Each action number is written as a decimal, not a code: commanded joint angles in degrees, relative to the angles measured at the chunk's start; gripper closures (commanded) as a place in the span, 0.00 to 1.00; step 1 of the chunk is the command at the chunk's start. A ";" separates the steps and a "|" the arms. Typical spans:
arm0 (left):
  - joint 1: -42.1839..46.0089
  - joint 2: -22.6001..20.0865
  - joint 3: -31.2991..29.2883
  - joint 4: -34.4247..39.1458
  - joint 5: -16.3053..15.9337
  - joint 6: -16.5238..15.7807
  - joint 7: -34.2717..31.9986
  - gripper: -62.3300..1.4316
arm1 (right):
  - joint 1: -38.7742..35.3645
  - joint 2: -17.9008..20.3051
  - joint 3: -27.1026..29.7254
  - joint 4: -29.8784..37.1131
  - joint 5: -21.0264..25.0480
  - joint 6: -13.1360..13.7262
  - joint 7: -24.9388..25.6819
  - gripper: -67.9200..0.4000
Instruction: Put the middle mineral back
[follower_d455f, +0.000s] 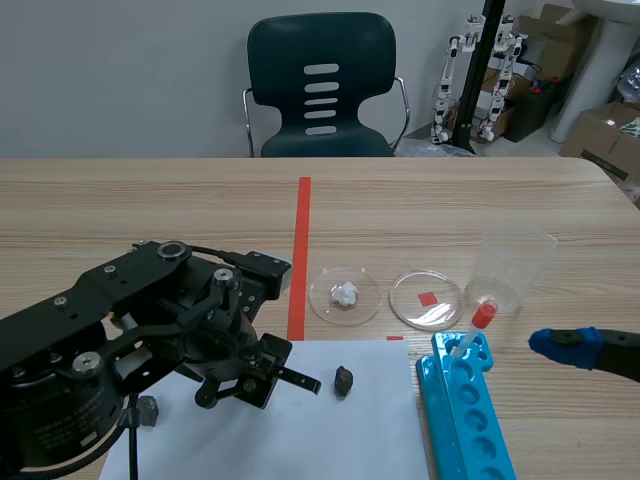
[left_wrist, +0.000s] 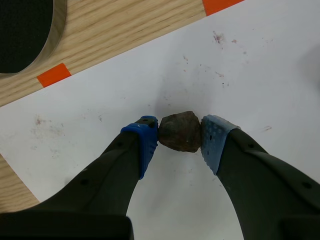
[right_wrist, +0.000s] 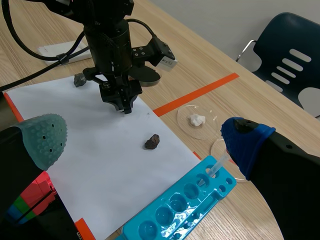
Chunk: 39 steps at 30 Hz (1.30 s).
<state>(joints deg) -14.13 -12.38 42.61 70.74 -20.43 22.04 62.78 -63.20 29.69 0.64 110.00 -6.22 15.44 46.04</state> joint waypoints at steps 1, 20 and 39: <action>-0.48 0.31 -0.15 0.94 0.04 -0.07 0.04 0.76 | 0.17 0.15 0.31 0.81 0.55 0.02 0.63 0.04; -0.48 0.31 -0.15 0.94 -0.39 2.91 -0.17 0.01 | 0.17 0.15 0.31 0.81 0.55 0.02 0.63 0.04; 0.85 -2.16 -0.20 6.69 -1.05 3.39 0.20 0.00 | 0.17 0.15 0.31 0.81 0.55 0.02 0.63 0.04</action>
<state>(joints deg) -13.74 -13.85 42.59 75.57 -21.32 24.95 62.87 -63.20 29.69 0.64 110.00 -6.22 15.44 46.04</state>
